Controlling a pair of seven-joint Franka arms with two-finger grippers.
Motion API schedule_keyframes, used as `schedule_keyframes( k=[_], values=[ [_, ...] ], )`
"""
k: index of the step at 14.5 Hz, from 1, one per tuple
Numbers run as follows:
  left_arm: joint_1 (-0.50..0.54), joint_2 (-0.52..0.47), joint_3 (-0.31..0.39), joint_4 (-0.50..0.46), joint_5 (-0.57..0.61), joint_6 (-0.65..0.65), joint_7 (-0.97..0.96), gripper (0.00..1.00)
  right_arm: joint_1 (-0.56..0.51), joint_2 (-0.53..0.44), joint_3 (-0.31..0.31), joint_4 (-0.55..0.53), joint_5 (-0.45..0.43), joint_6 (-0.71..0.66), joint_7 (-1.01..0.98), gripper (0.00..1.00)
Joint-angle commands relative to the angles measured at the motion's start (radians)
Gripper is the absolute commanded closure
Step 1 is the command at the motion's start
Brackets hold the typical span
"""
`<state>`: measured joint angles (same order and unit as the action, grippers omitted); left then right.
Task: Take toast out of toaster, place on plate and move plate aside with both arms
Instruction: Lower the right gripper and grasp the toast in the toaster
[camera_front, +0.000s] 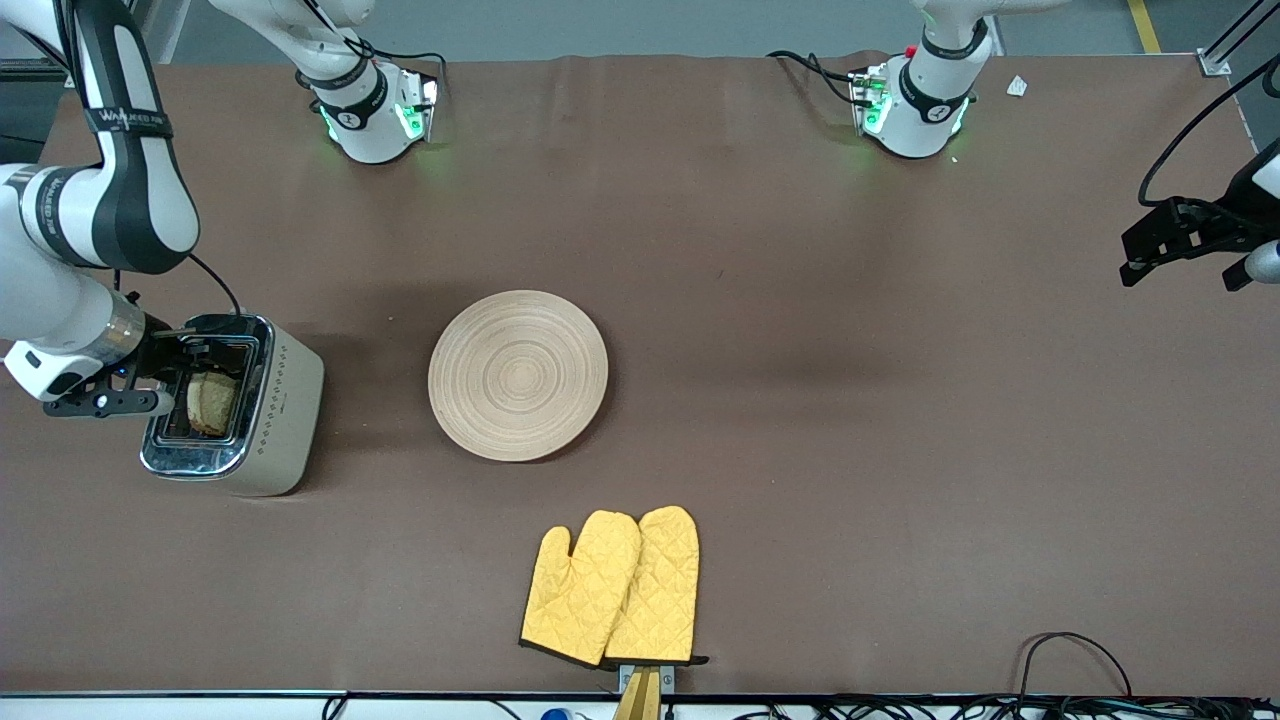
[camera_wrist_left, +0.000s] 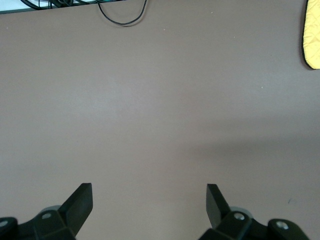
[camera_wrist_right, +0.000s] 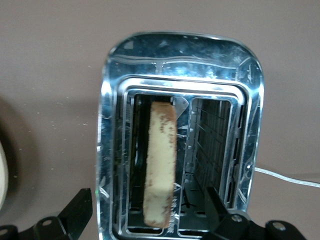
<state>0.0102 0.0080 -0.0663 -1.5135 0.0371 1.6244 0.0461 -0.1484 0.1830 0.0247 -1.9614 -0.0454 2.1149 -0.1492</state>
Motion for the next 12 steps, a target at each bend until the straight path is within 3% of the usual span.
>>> schedule_keyframes(
  k=[1,3,4,9,12],
  values=[
    [0.001,0.009,0.0,0.018,0.017,-0.006,0.014,0.0,-0.013,0.006,0.001,-0.001,-0.007,0.01,-0.013,0.72],
    [0.001,0.009,0.0,0.018,0.017,-0.006,0.014,0.0,-0.01,0.021,-0.008,0.003,-0.007,0.011,-0.012,0.93],
    [0.001,0.009,0.0,0.018,0.017,-0.005,0.014,0.0,-0.01,0.021,-0.008,0.003,-0.007,0.01,-0.012,0.97],
    [0.001,0.009,0.0,0.018,0.017,-0.006,0.014,0.0,-0.008,0.018,-0.006,0.047,-0.007,-0.013,-0.01,0.99],
    [-0.001,0.009,0.0,0.018,0.017,-0.006,0.014,0.0,-0.008,0.013,0.003,0.18,-0.01,-0.183,-0.026,0.99]
  ],
)
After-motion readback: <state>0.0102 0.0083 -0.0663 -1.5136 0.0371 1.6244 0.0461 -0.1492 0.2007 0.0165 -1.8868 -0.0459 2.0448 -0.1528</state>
